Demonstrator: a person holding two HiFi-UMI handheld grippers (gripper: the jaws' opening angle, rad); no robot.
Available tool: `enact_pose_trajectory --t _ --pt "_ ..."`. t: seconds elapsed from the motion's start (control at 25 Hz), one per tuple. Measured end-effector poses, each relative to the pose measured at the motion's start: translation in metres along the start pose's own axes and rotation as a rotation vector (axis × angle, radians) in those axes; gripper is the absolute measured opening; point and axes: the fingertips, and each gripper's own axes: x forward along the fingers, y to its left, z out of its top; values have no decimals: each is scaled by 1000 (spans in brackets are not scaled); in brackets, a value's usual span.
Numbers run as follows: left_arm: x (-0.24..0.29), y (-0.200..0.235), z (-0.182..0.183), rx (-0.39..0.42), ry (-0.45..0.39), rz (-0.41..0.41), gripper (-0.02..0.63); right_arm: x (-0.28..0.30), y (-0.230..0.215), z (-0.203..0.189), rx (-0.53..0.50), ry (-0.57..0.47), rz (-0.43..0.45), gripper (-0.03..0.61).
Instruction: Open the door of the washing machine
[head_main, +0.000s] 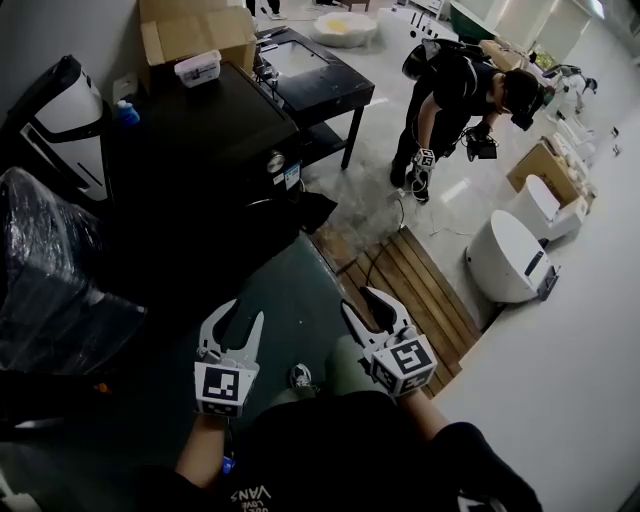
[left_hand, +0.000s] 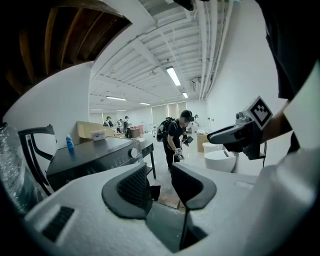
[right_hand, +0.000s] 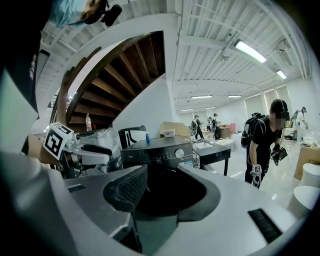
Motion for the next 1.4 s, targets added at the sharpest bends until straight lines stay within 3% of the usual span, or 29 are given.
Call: enact_pose_trajectory --t 0.16,0.32,0.52,0.6,0.76,1.0,1.2,1.4 --pt "7 6 -3 45 14 -2 160 3 -7 -10 -9 21 -10 186" --pt "18 11 -9 -1 18 -5 169 21 -7 -9 5 28 9 191" --pt "36 26 -12 36 41 25 178 52 -19 -13 -5 52 58 193" --pt "47 31 -15 51 59 36 183 67 -29 -14 -18 64 75 196" --pt "78 41 -27 4 107 40 190 103 -52 -14 -34 86 112 210" --pt "130 63 -35 22 161 61 198 156 -85 -24 -45 133 151 221" --pt "172 92 -47 109 215 71 207 203 -111 -38 -62 181 176 229" --pt "209 113 -68 148 286 78 213 251 -129 -63 -103 236 218 230"
